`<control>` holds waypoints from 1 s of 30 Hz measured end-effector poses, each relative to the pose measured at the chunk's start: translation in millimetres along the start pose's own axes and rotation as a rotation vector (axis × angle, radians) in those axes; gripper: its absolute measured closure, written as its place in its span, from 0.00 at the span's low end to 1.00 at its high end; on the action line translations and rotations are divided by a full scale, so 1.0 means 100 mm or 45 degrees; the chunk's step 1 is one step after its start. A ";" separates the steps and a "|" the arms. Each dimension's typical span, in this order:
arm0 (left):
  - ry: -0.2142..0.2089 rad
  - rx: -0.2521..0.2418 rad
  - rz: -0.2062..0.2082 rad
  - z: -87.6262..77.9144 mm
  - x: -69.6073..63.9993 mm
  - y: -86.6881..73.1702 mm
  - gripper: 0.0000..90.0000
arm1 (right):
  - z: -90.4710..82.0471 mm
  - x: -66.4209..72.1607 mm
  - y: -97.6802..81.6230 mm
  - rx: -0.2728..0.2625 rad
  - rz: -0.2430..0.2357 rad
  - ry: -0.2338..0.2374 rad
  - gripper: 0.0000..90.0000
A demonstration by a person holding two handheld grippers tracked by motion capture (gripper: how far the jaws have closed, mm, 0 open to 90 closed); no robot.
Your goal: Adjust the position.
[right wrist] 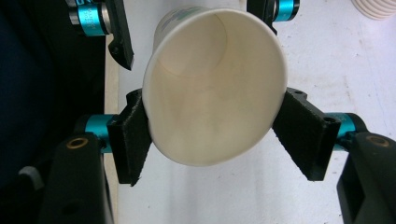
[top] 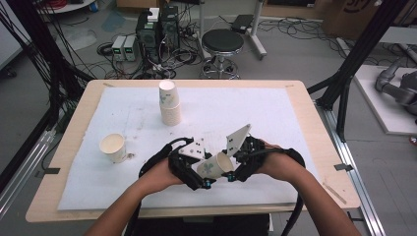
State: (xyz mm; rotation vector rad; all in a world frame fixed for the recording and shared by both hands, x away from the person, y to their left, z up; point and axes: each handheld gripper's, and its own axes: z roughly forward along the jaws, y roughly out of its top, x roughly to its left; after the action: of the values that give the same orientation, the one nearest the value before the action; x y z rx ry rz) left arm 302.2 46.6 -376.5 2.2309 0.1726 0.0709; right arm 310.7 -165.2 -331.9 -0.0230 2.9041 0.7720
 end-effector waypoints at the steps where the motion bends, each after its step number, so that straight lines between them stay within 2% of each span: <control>1: 0.001 0.005 -0.002 0.00 0.00 0.00 0.21 | 0.01 0.00 0.01 0.003 -0.005 0.002 0.35; 3: 0.002 0.010 -0.004 0.01 0.00 0.00 0.22 | 0.01 0.01 0.02 0.025 0.007 0.004 0.35; 10: -0.001 0.033 0.008 0.05 0.01 0.02 0.24 | 0.03 0.03 0.05 0.042 -0.006 0.014 0.35; 20: -0.024 0.042 0.027 0.08 -0.01 0.03 0.39 | 0.04 0.04 0.06 0.057 -0.012 0.021 0.35; 25: -0.027 0.056 0.040 0.08 -0.01 0.02 0.39 | 0.05 0.04 0.06 0.046 -0.015 0.030 0.35; 30: -0.040 0.010 -0.001 0.08 0.00 -0.01 0.39 | 0.05 0.02 0.02 -0.014 -0.009 0.048 0.34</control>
State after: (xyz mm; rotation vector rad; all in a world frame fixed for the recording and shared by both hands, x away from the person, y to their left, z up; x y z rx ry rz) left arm 302.5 41.2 -382.4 2.2381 0.1567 0.0344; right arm 309.5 -160.8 -335.6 -0.0500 2.9336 0.7954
